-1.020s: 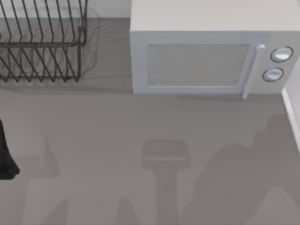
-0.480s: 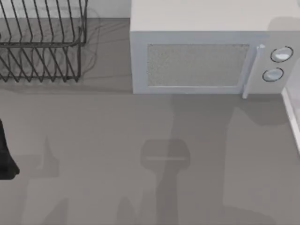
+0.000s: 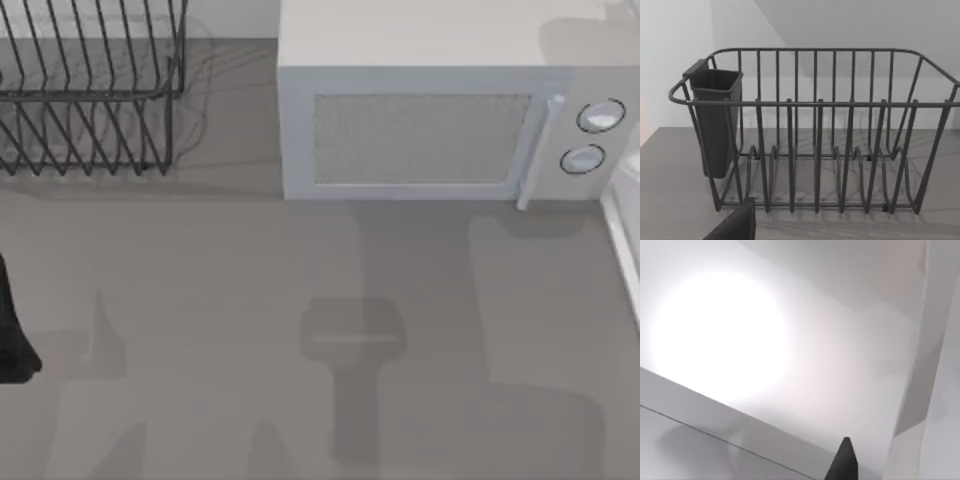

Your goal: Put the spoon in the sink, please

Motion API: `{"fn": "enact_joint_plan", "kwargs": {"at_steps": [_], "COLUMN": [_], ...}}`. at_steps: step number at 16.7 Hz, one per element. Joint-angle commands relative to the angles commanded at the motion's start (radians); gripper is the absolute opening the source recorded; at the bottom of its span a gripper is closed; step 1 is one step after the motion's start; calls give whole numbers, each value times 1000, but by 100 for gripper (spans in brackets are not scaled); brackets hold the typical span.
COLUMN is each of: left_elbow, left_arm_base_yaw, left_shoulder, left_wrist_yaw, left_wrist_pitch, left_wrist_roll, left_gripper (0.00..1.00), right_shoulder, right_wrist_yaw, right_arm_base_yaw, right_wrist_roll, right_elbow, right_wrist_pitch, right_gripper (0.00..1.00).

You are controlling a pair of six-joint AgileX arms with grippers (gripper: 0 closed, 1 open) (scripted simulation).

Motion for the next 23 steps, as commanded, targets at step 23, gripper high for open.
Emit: {"fn": "enact_joint_plan", "kwargs": {"at_steps": [23], "left_elbow": [0], "left_arm_base_yaw": [0], "left_shoulder": [0], "left_wrist_yaw": [0], "left_wrist_pitch": [0], "left_wrist_roll": [0], "left_gripper": [100], "right_shoulder": [-152], "right_wrist_yaw": [-2], "right_arm_base_yaw": [1], "right_wrist_roll": [0], "right_elbow": [-478], "right_wrist_pitch": [325], "right_gripper": [15]}}
